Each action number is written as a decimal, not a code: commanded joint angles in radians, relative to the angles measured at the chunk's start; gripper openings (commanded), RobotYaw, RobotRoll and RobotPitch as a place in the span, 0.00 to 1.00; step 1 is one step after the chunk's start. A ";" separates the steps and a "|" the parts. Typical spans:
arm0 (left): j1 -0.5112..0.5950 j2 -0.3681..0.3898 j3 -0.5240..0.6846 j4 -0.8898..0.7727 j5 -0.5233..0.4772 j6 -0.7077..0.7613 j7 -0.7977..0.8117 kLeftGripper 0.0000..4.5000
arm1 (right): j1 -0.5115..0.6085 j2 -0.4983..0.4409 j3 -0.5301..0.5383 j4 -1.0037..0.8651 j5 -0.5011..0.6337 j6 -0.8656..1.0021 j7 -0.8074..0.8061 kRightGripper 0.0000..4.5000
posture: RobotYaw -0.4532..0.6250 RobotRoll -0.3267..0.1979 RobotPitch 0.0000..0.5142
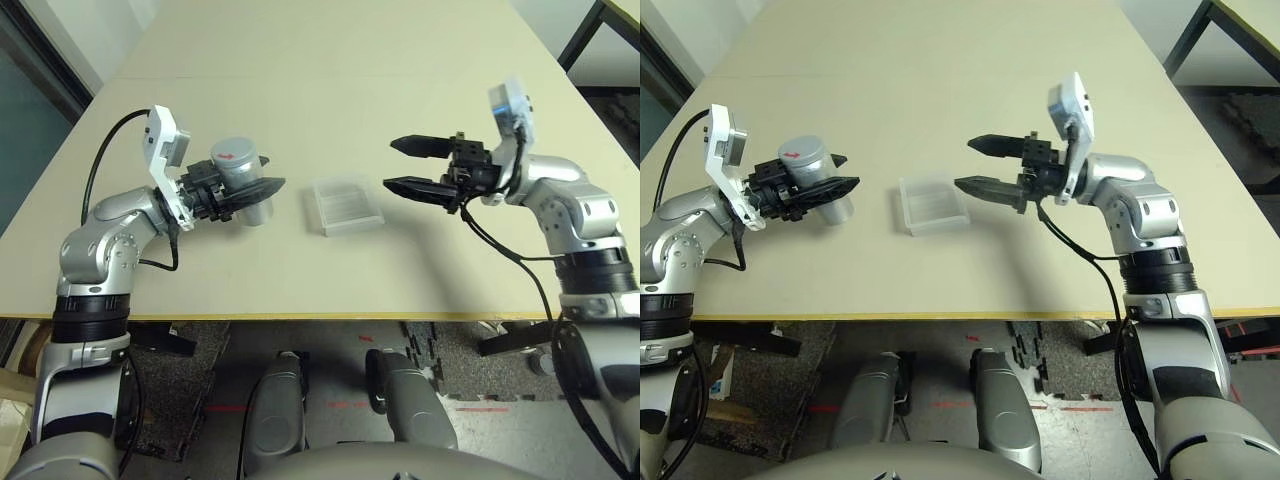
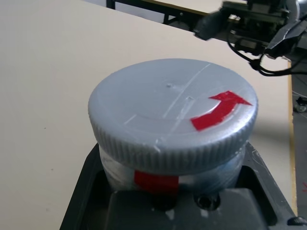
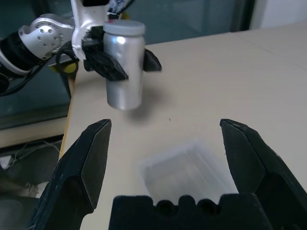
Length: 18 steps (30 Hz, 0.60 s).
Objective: Pour the medicine from the bottle into the box.
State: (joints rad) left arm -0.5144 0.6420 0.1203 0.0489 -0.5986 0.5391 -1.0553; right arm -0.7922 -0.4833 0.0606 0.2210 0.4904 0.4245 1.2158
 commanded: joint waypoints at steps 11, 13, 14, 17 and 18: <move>-0.074 -0.049 -0.092 0.077 0.073 -0.080 -0.053 0.60 | -0.131 0.123 0.067 0.059 -0.031 0.058 0.004 1.00 | 0.37 0.62 0.25; -0.086 -0.067 -0.105 0.088 0.085 -0.098 -0.054 0.60 | -0.140 0.141 0.075 0.071 -0.039 0.053 0.006 1.00 | 0.37 0.62 0.25; -0.090 -0.072 -0.109 0.091 0.088 -0.103 -0.054 0.60 | -0.142 0.147 0.076 0.075 -0.043 0.052 0.006 1.00 | 0.37 0.62 0.25; -0.109 -0.101 -0.116 0.101 0.095 -0.116 -0.044 0.60 | -0.152 0.175 0.088 0.095 -0.059 0.039 0.003 1.00 | 0.37 0.62 0.26; -0.112 -0.106 -0.118 0.102 0.100 -0.118 -0.046 0.60 | -0.155 0.184 0.090 0.104 -0.063 0.035 0.002 1.00 | 0.37 0.62 0.26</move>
State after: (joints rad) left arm -0.6138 0.5396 0.0153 0.1382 -0.5100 0.4361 -1.0968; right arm -0.9313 -0.3066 0.1340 0.3134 0.4388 0.4686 1.2161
